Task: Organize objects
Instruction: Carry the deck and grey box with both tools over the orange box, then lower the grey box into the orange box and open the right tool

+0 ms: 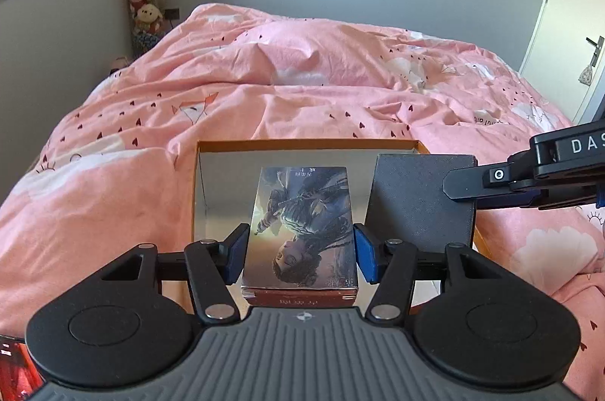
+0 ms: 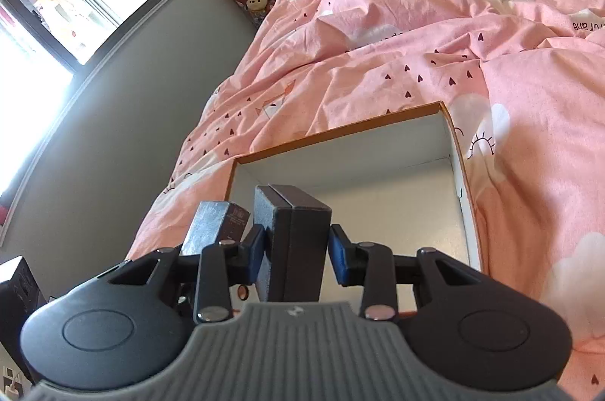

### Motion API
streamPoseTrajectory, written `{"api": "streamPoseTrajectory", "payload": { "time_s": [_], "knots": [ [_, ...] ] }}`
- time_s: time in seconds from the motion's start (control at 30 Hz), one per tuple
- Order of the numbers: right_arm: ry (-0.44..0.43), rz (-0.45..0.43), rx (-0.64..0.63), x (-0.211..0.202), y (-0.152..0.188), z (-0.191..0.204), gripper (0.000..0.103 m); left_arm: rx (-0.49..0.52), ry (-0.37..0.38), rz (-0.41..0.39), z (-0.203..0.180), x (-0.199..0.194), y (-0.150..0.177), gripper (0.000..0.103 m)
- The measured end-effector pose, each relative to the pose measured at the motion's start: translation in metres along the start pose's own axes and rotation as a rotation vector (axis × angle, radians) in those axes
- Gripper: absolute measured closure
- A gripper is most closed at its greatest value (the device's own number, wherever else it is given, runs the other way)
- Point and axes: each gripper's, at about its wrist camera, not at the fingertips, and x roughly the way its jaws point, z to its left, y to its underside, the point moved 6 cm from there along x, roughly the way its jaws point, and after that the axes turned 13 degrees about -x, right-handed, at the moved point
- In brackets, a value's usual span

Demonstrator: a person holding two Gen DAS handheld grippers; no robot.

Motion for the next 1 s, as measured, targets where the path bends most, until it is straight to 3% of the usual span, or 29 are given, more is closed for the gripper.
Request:
{"api": "streamPoseTrajectory", "payload": {
  "time_s": [0.3, 0.6, 1.0],
  "knots": [
    [-0.02, 0.217, 0.075, 0.097, 0.019, -0.034, 0.065, -0.001, -0.08, 0.051, 0.02, 0.036, 0.016, 0.038],
    [-0.177, 0.395, 0.164, 0.167, 0.043, -0.033, 0.064, 0.02, -0.102, 0.043, 0.029, 0.044, 0.014, 0.038],
    [-0.282, 0.496, 0.222, 0.21, 0.062, -0.013, 0.064, 0.007, -0.123, 0.052, 0.041, 0.051, 0.005, 0.038]
  ]
}}
